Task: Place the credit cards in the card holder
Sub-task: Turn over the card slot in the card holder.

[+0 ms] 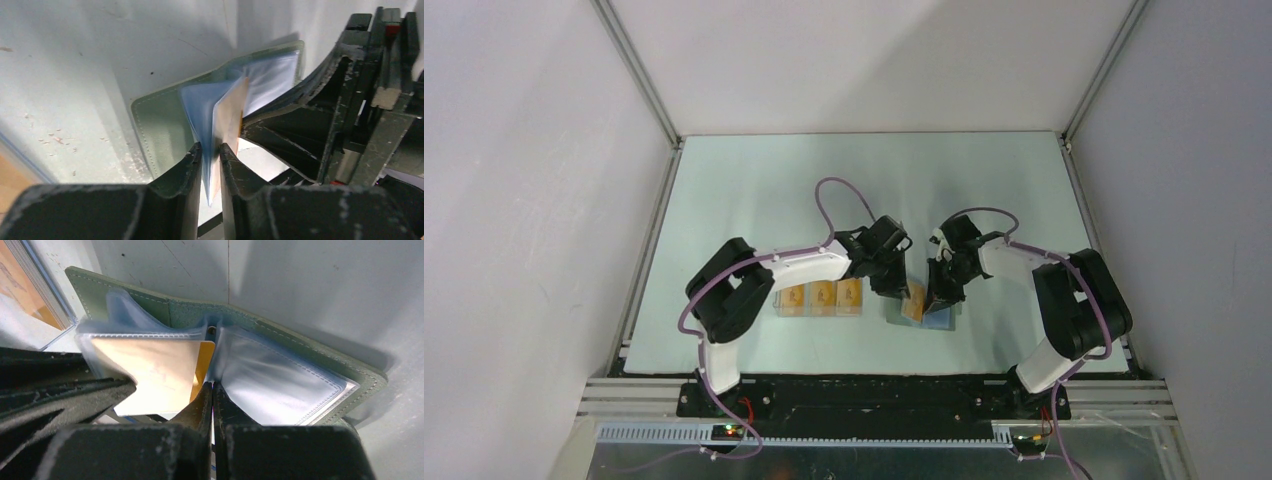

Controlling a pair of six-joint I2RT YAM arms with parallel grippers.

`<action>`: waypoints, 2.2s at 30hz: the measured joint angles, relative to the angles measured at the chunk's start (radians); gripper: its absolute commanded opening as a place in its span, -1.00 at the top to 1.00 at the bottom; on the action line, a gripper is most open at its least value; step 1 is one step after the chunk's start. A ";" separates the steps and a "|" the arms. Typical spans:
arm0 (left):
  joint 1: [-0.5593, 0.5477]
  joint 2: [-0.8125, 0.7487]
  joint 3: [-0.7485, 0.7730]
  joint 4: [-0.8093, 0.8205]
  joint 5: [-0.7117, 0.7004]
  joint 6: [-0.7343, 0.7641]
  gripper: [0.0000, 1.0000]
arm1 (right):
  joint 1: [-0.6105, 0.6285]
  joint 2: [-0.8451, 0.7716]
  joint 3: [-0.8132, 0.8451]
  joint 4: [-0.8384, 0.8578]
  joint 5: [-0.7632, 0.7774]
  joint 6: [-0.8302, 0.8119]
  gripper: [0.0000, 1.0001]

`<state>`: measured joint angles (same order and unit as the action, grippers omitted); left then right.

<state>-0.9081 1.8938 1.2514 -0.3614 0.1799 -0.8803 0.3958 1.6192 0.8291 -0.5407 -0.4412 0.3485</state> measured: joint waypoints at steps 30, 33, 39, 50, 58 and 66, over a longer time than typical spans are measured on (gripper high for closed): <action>-0.032 0.001 0.066 0.015 0.097 -0.002 0.10 | -0.038 -0.109 0.018 -0.063 0.041 -0.003 0.78; -0.035 0.002 0.084 0.016 0.105 -0.002 0.10 | -0.056 -0.135 0.018 -0.076 0.041 -0.005 0.49; -0.038 0.018 0.119 0.018 0.122 -0.002 0.09 | -0.106 -0.192 0.019 -0.105 0.040 -0.016 -0.13; -0.045 0.130 0.119 0.066 0.192 -0.019 -0.06 | -0.203 -0.292 0.019 -0.128 0.047 -0.018 -0.46; -0.053 0.172 0.119 0.177 0.229 -0.090 -0.10 | -0.242 -0.332 0.020 -0.156 0.050 -0.019 -0.49; -0.081 0.205 0.099 0.277 0.242 -0.141 -0.38 | -0.263 -0.345 0.020 -0.181 0.030 -0.028 -0.56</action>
<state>-0.9890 2.0987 1.3502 -0.0849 0.4221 -1.0210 0.1326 1.2743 0.8494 -0.7219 -0.4110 0.3202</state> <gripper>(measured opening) 0.649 0.770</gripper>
